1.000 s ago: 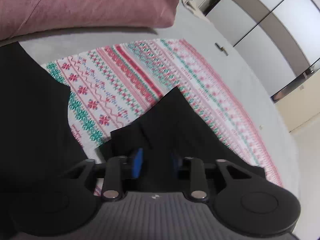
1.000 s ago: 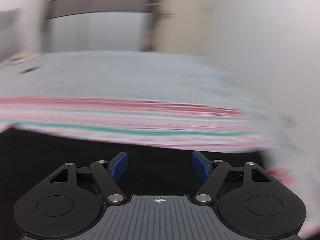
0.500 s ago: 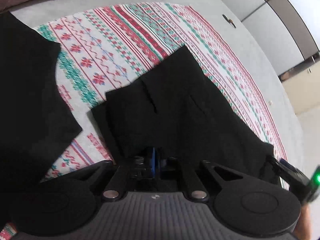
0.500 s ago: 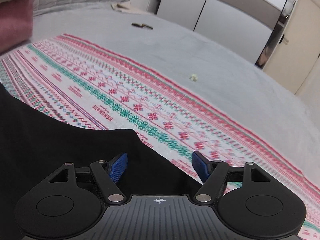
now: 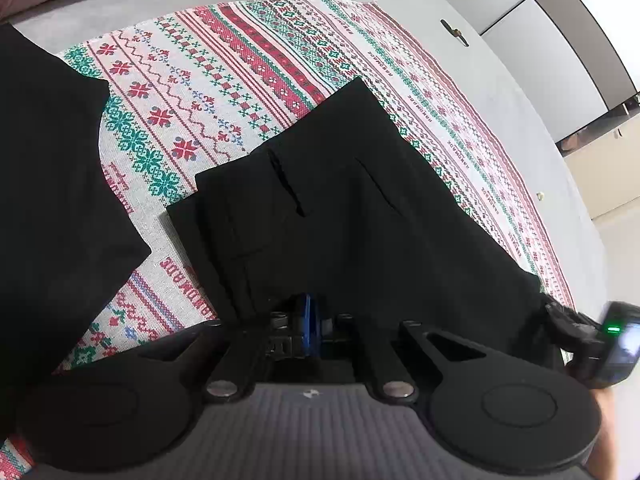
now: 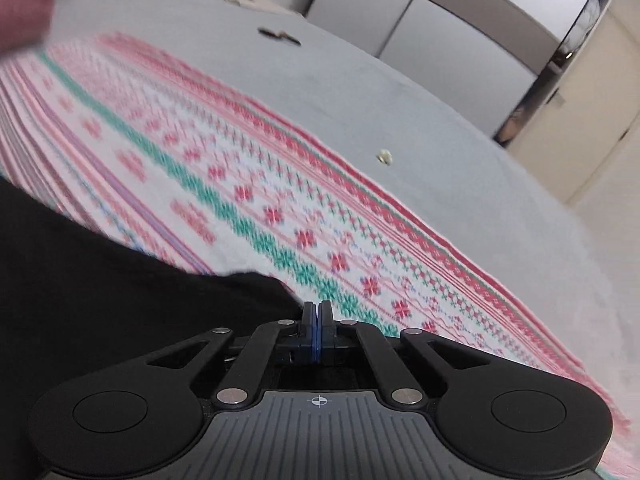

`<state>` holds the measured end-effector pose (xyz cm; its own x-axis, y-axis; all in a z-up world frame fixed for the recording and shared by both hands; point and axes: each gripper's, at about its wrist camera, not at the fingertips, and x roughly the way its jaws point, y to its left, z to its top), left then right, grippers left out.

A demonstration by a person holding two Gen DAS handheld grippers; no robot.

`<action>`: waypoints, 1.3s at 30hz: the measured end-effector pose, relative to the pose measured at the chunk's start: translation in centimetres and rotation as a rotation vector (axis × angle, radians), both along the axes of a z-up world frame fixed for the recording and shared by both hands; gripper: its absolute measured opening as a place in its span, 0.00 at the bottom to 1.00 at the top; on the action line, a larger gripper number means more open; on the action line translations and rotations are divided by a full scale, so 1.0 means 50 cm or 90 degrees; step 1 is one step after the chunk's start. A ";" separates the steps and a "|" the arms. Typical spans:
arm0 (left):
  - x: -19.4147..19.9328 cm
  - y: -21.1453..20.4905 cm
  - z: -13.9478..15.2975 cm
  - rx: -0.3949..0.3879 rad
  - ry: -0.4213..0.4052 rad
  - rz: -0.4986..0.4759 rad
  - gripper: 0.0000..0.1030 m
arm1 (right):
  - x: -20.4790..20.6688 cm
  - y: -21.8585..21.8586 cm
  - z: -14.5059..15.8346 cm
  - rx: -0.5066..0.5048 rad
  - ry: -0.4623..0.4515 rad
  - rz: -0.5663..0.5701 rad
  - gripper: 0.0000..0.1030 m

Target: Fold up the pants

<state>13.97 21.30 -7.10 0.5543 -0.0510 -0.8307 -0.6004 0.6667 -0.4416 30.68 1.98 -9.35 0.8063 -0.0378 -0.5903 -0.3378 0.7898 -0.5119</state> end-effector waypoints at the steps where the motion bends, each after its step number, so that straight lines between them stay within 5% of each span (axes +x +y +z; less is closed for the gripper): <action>1: 0.000 0.000 0.000 0.001 0.000 -0.001 0.25 | -0.005 -0.002 -0.008 -0.014 -0.015 -0.005 0.01; 5: -0.003 0.004 0.006 0.008 0.000 0.004 0.26 | -0.023 -0.092 0.028 0.126 0.007 -0.047 0.07; 9: 0.002 -0.019 0.045 0.085 -0.028 -0.023 0.32 | -0.082 -0.229 0.058 0.196 0.018 -0.079 0.13; 12: 0.012 -0.050 0.057 0.117 -0.044 -0.062 0.36 | -0.153 -0.356 0.042 0.268 0.087 -0.109 0.30; 16: 0.041 -0.117 0.047 0.130 -0.048 -0.156 0.45 | -0.268 -0.537 0.001 0.367 0.123 -0.146 0.32; 20: 0.059 -0.166 0.006 0.072 -0.021 -0.191 0.45 | -0.274 -0.664 0.009 0.338 0.103 -0.286 0.31; 22: 0.062 -0.182 0.002 0.082 -0.015 -0.190 0.46 | -0.272 -0.723 -0.003 0.335 0.075 -0.348 0.33; 24: 0.063 -0.193 0.006 0.104 -0.016 -0.195 0.47 | -0.274 -0.772 -0.019 0.376 0.060 -0.342 0.32; 30: 0.058 -0.208 0.006 0.123 -0.017 -0.197 0.48 | -0.253 -0.825 -0.019 0.320 0.018 -0.443 0.34; 34: 0.065 -0.232 0.005 0.133 -0.021 -0.212 0.52 | -0.245 -0.852 -0.018 0.321 0.016 -0.482 0.52; 39: 0.071 -0.261 0.005 0.155 -0.029 -0.237 0.59 | -0.254 -0.867 0.013 0.387 0.038 -0.483 0.56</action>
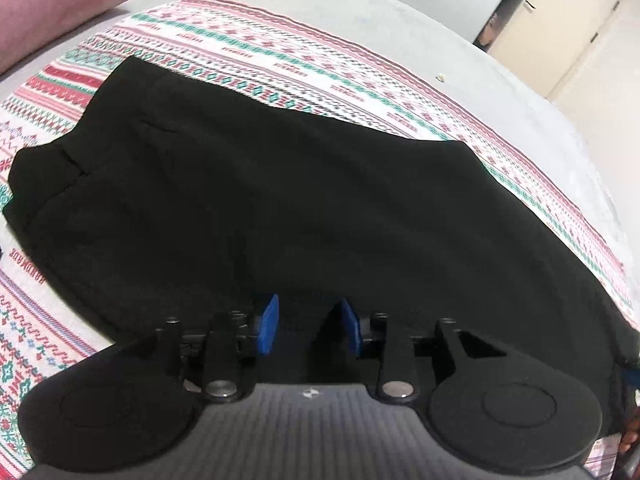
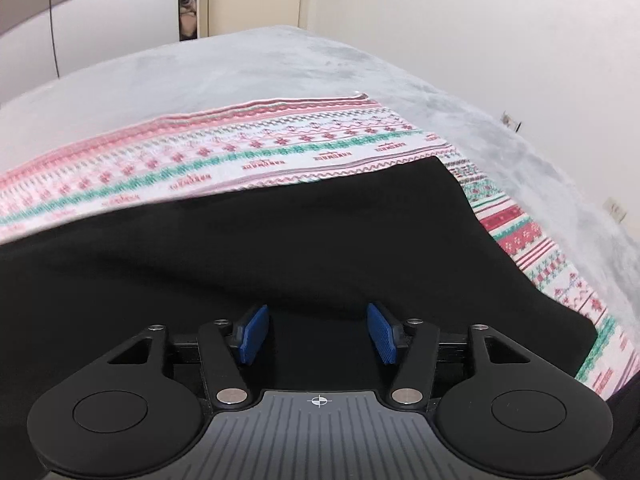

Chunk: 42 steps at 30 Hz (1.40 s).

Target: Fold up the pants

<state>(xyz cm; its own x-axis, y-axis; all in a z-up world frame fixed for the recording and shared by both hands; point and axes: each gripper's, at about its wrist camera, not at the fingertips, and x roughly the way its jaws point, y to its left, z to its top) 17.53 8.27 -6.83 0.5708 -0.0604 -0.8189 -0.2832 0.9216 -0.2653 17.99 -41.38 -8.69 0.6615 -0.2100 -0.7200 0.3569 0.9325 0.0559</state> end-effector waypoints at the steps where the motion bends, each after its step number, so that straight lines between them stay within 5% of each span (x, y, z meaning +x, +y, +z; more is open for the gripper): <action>1: 0.001 -0.004 0.000 0.007 -0.002 -0.007 0.62 | -0.001 0.001 0.007 0.022 -0.003 0.016 0.61; 4: 0.002 -0.017 0.003 0.032 -0.007 -0.027 0.70 | -0.016 0.009 0.028 0.051 -0.017 0.046 0.85; 9: 0.001 -0.051 0.005 0.033 -0.019 -0.071 0.82 | -0.017 0.046 0.035 0.126 -0.014 0.175 0.86; 13: 0.002 -0.053 -0.004 0.034 -0.010 -0.077 0.84 | -0.005 0.074 -0.015 0.036 0.064 0.198 0.84; 15: 0.008 -0.049 -0.006 0.029 -0.010 -0.075 0.84 | -0.011 0.054 -0.022 0.013 0.036 0.195 0.83; 25: 0.017 -0.061 -0.007 0.014 -0.005 -0.067 0.86 | -0.068 -0.207 -0.039 -0.031 0.032 -0.161 0.82; 29: 0.019 -0.068 -0.007 0.011 -0.005 -0.072 0.86 | -0.114 -0.271 -0.017 -0.033 0.027 -0.276 0.71; 33: 0.019 -0.068 -0.012 0.016 -0.010 -0.074 0.87 | -0.148 -0.312 -0.029 0.086 0.015 -0.247 0.70; 35: 0.021 -0.072 -0.015 0.026 -0.009 -0.075 0.88 | -0.145 -0.298 -0.037 0.057 0.025 -0.212 0.72; 36: 0.019 -0.075 -0.014 0.031 -0.011 -0.079 0.88 | -0.143 -0.294 -0.038 0.041 0.032 -0.197 0.68; 37: 0.019 -0.080 -0.014 0.040 -0.013 -0.085 0.89 | -0.143 -0.281 -0.033 0.034 0.029 -0.183 0.45; 39: 0.021 -0.090 -0.017 0.058 -0.015 -0.094 0.90 | -0.136 -0.278 -0.029 0.036 0.022 -0.161 0.17; 42: 0.024 -0.090 -0.018 0.062 -0.017 -0.097 0.90 | -0.130 -0.268 -0.024 0.011 0.019 -0.162 0.13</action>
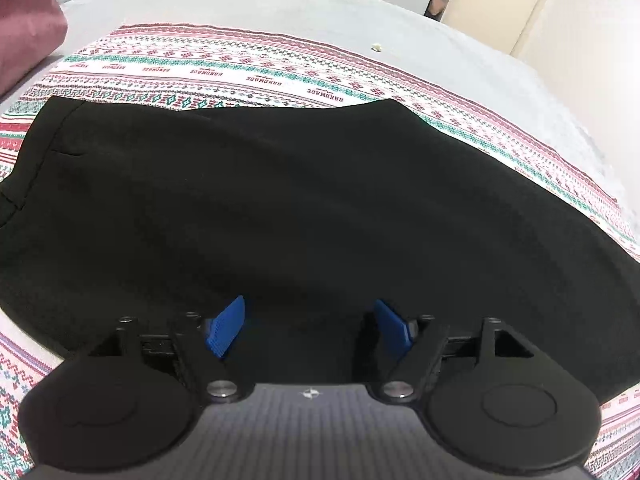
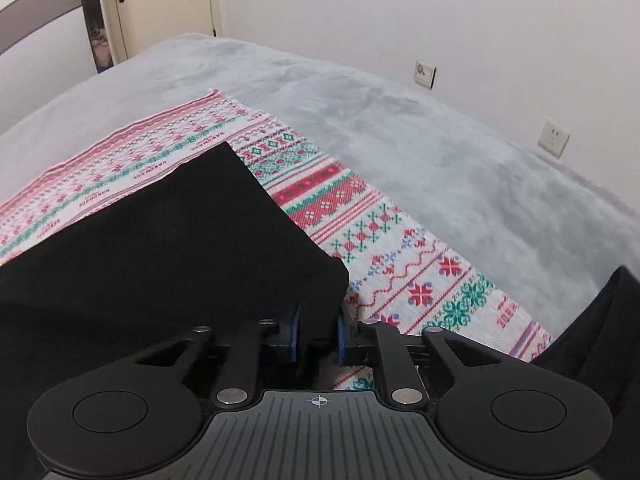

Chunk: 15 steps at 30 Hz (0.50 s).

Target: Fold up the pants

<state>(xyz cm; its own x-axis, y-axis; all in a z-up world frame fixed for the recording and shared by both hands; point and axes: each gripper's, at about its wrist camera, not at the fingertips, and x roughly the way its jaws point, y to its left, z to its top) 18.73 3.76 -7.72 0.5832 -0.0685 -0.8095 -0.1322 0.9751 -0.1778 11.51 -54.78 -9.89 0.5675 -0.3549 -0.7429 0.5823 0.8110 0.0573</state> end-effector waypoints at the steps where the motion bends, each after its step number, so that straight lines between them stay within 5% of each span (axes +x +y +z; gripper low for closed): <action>1: 0.003 0.005 -0.001 -0.005 0.000 0.002 0.90 | 0.001 0.001 0.004 -0.008 -0.003 -0.007 0.12; 6: -0.002 0.015 0.000 -0.025 -0.001 0.004 0.90 | 0.013 0.024 0.049 -0.089 -0.038 -0.021 0.10; 9: -0.004 0.020 0.002 -0.032 0.002 0.003 0.90 | 0.024 0.033 0.030 -0.111 -0.001 -0.021 0.10; 12: -0.006 0.038 0.002 -0.049 0.005 0.013 0.90 | 0.026 0.021 -0.017 -0.070 0.036 -0.028 0.12; 15: -0.012 0.060 0.006 -0.057 0.004 0.029 0.90 | 0.022 0.014 0.006 -0.045 0.024 -0.051 0.26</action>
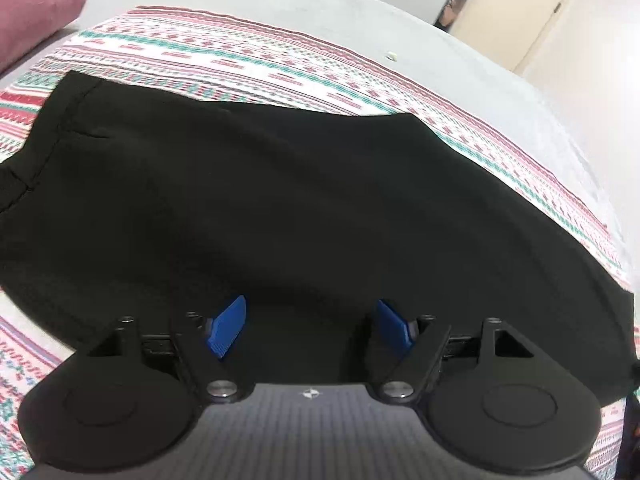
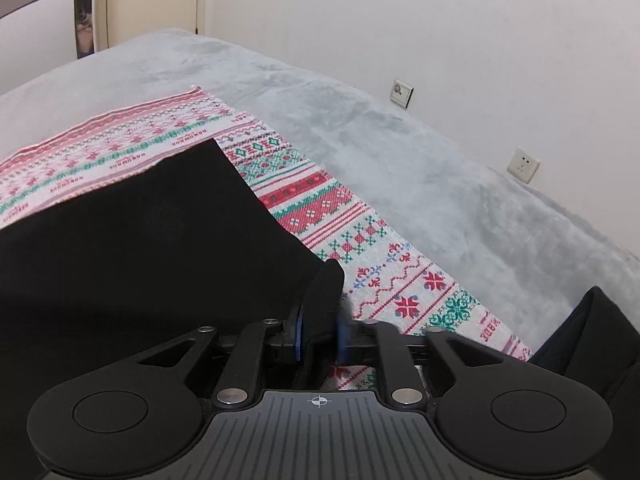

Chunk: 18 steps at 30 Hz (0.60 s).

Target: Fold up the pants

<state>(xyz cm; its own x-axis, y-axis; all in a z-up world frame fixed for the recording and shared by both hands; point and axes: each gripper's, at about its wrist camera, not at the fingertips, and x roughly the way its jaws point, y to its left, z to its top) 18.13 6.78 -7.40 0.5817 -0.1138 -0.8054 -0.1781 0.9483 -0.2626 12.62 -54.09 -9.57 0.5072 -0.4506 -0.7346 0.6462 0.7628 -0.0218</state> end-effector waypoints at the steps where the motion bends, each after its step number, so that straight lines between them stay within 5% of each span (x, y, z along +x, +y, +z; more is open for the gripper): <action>1: 0.000 0.006 0.001 0.001 0.000 0.005 0.90 | -0.007 -0.005 0.011 0.022 -0.021 -0.015 0.35; 4: -0.008 0.022 0.004 -0.002 0.001 0.020 0.90 | -0.026 -0.012 0.032 0.065 -0.061 -0.038 0.51; 9: -0.019 0.037 0.004 -0.006 0.003 0.030 0.90 | -0.027 -0.017 -0.005 0.145 0.006 -0.055 0.61; 14: -0.029 0.036 0.014 0.006 -0.003 0.032 0.90 | -0.054 -0.028 0.001 0.255 -0.063 -0.070 0.61; 17: -0.024 0.031 0.014 0.022 -0.005 0.028 0.90 | -0.046 -0.012 -0.009 0.224 -0.054 -0.039 0.60; 18: -0.025 0.027 0.016 0.031 -0.008 0.025 0.90 | -0.042 -0.006 -0.011 0.204 -0.052 -0.032 0.52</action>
